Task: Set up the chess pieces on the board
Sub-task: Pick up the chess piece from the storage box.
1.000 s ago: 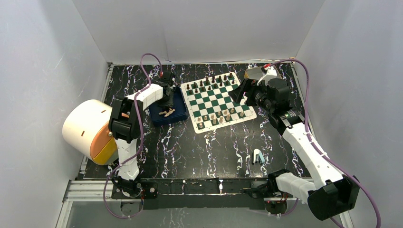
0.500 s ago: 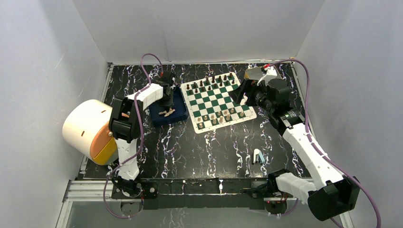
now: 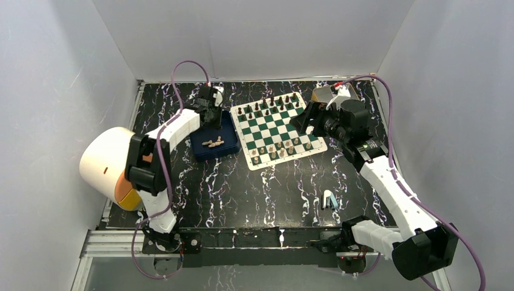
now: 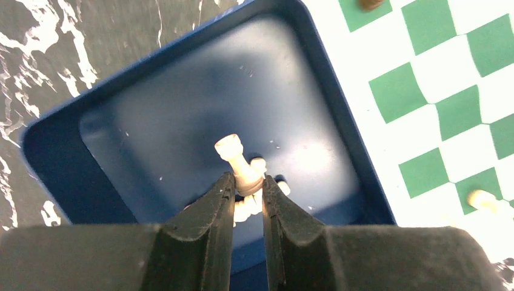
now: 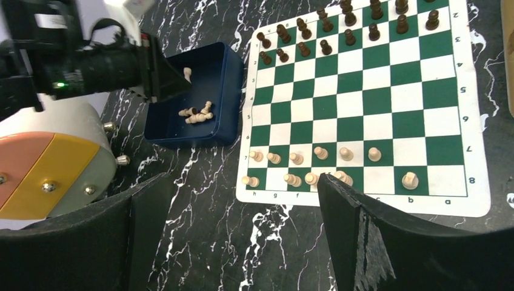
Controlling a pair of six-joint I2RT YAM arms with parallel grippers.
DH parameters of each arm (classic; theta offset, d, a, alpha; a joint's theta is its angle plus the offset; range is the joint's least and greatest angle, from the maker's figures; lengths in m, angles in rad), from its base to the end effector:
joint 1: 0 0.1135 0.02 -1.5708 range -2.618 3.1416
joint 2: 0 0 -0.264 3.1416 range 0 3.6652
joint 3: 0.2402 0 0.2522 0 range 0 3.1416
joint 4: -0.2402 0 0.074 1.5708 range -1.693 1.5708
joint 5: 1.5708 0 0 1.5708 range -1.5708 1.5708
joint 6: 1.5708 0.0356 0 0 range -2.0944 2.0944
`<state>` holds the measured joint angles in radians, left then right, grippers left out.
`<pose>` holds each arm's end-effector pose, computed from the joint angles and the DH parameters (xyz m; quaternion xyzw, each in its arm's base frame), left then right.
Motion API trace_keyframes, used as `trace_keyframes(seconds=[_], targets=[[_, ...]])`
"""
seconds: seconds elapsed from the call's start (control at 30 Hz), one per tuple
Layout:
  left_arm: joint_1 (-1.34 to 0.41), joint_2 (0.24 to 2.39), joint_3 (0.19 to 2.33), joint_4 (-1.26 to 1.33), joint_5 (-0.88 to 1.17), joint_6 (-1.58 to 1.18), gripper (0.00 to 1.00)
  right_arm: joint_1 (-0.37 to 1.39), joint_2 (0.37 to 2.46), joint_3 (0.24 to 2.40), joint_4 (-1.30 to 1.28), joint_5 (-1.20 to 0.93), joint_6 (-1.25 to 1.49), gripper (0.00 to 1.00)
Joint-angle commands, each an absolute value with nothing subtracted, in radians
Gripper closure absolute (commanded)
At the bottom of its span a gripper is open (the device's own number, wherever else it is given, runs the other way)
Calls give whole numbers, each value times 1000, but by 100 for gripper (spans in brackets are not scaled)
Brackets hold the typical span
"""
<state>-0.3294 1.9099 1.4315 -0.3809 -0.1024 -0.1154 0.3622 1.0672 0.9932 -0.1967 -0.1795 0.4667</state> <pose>0.4027 -0.1338 0.2201 0.0823 0.9327 -0.0299 0.3499 0.2281 0.0932 0.3573 -0.0128 0.7946 0.3080 0.5230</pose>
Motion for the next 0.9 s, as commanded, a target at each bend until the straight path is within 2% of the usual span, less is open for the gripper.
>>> trace_keyframes(seconds=[0.0, 0.27, 0.33, 0.4, 0.5, 0.63, 0.7, 0.77, 0.87], targets=[[-336, 1727, 1351, -225, 31, -30, 89, 361, 1071, 1065, -195, -215, 486, 3], [-401, 1489, 1122, 47, 273, 138, 87, 360, 1173, 1201, -312, -241, 409, 7], [-428, 1442, 1070, 87, 355, 210, 87, 360, 1212, 1254, -347, -298, 395, 10], [-456, 1404, 1027, 115, 429, 264, 87, 359, 1254, 1297, -363, -397, 401, 18], [-495, 1358, 965, 145, 528, 335, 89, 359, 1309, 1327, -351, -548, 449, 34], [-524, 1303, 898, 181, 575, 376, 91, 360, 1378, 1331, -324, -725, 510, 59], [-527, 1284, 879, 187, 596, 392, 91, 368, 1408, 1322, -309, -775, 539, 66], [-531, 1270, 864, 190, 618, 409, 91, 380, 1432, 1316, -301, -801, 553, 66], [-534, 1260, 848, 190, 654, 431, 91, 402, 1459, 1316, -286, -817, 568, 60]])
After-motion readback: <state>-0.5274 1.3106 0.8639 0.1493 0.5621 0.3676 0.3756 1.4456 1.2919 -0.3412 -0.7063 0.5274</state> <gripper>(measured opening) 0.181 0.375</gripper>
